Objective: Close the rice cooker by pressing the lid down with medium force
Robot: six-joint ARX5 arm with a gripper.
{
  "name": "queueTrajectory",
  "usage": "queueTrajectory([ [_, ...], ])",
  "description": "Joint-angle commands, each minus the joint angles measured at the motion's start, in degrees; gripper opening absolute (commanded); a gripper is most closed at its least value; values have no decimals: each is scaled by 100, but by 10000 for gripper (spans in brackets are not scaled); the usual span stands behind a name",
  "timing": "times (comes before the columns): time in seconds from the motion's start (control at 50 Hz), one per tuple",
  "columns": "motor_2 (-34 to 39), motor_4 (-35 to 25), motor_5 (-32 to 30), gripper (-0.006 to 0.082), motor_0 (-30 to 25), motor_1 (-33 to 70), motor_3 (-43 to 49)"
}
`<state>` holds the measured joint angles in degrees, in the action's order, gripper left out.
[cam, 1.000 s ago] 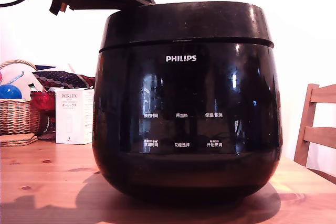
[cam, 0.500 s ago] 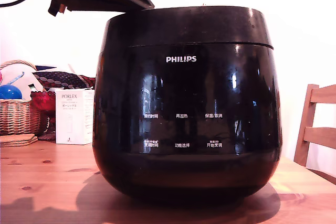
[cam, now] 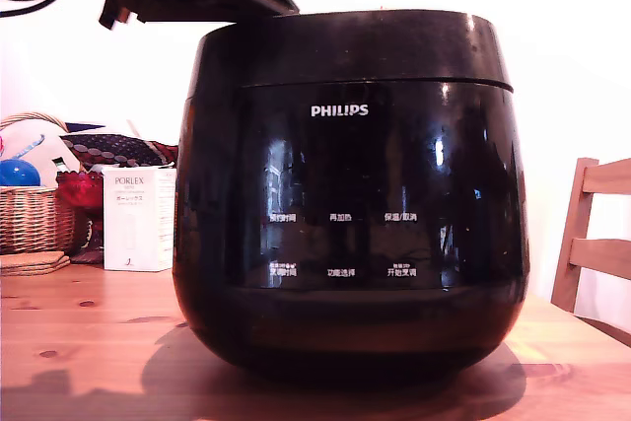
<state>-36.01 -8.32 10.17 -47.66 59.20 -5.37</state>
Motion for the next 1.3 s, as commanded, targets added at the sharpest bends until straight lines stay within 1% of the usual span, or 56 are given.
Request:
queueTrajectory([
  [0.0, 295, 153, 37, -21, -2, 39, -155],
  [0.18, 295, 474, 15, -21, 4, -127, -1097],
  [0.2, 295, 562, -31, -21, 7, -138, -1165],
  [0.24, 295, 603, -35, -21, 31, -160, -1287],
  [0.28, 295, 608, -173, -21, 63, -162, -1427],
  [0.38, 295, 654, -260, -21, 227, -195, -1670],
  [0.52, 295, 739, -378, -21, 557, -199, -1707],
  [0.76, 295, 728, -772, -21, 1436, -234, -1703],
  [0.96, 295, 557, -791, -21, 2415, -236, -1700],
  [0.98, 295, 555, -876, -21, 2509, -236, -1698],
  [1.18, 293, 560, -914, -21, 3456, -273, -1727],
  [1.28, 293, 549, -909, -21, 3840, -308, -1764],
])
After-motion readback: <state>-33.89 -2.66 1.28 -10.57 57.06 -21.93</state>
